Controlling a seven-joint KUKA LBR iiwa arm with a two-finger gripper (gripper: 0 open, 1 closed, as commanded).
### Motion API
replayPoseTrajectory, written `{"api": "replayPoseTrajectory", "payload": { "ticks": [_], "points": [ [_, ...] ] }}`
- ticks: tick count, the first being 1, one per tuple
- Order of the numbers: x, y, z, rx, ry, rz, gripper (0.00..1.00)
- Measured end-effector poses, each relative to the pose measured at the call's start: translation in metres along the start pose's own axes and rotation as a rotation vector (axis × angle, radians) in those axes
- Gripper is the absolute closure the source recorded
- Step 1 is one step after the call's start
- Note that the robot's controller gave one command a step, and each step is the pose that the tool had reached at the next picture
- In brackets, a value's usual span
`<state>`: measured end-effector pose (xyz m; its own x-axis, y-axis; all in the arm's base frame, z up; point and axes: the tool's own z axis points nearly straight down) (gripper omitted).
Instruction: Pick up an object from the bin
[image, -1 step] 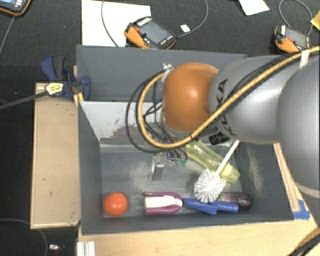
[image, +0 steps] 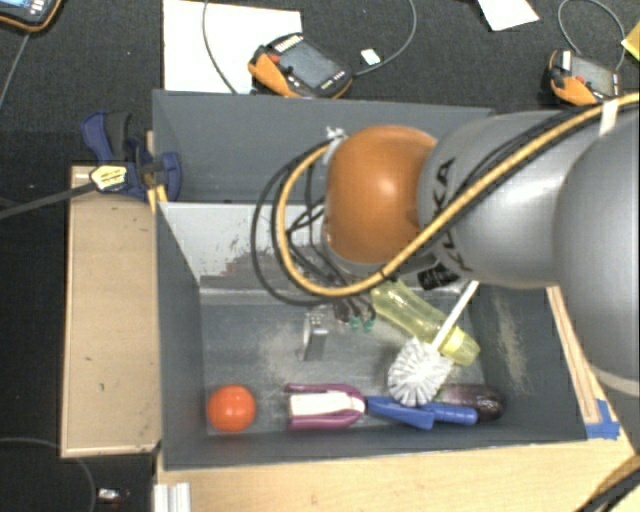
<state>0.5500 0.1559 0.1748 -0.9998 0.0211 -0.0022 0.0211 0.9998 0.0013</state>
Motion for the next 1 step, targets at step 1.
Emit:
{"api": "replayPoseTrajectory", "payload": {
  "ticks": [1],
  "points": [
    [0.0354,0.0019,-0.0346,-0.002,0.003,0.063,0.0]
  ]
}}
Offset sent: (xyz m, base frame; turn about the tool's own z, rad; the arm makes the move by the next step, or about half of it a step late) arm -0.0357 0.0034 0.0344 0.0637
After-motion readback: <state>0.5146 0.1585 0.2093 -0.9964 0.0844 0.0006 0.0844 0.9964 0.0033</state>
